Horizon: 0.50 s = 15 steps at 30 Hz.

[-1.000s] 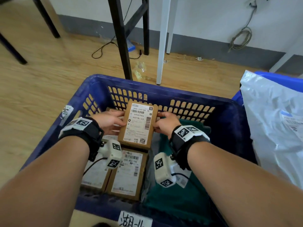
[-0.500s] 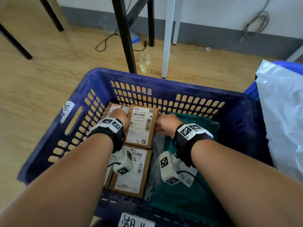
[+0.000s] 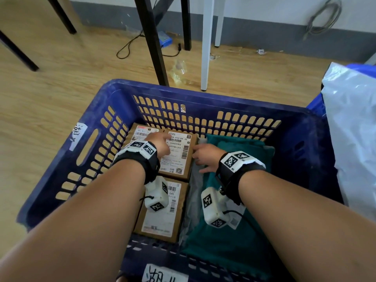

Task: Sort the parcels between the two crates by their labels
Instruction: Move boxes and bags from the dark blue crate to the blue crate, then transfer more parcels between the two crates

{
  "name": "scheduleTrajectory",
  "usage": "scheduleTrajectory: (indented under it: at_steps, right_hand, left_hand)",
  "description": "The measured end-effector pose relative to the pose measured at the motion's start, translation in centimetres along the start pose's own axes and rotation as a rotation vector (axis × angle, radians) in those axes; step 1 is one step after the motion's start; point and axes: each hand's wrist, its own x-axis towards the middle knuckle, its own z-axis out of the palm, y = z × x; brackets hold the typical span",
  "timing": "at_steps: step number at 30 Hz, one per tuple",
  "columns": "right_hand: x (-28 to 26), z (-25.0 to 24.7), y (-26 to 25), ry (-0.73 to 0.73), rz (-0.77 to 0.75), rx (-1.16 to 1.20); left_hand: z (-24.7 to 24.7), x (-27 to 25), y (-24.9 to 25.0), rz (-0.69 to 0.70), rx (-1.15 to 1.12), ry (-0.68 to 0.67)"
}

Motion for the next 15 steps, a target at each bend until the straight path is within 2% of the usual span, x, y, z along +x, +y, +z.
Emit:
scheduleTrajectory:
  at_steps: [2, 3, 5, 10, 15]
  right_hand:
    - [-0.1, -0.4, -0.1, -0.090, 0.031, 0.293]
    - [0.1, -0.3, 0.2, -0.047, 0.001, 0.392]
    - [0.0, 0.0, 0.3, 0.012, -0.014, 0.413]
    - [-1.1, -0.9, -0.4, 0.219, -0.116, 0.196]
    - [-3.6, -2.1, -1.3, 0.319, -0.176, 0.030]
  left_hand:
    - [0.0, 0.2, 0.0, 0.003, 0.023, 0.006]
    - [0.1, 0.2, 0.0, 0.003, 0.022, 0.007]
    - [0.2, 0.4, -0.2, 0.001, 0.014, 0.010]
    - [0.4, -0.5, 0.0, 0.023, -0.004, 0.039]
    - [-0.5, -3.5, 0.8, 0.066, 0.044, 0.075]
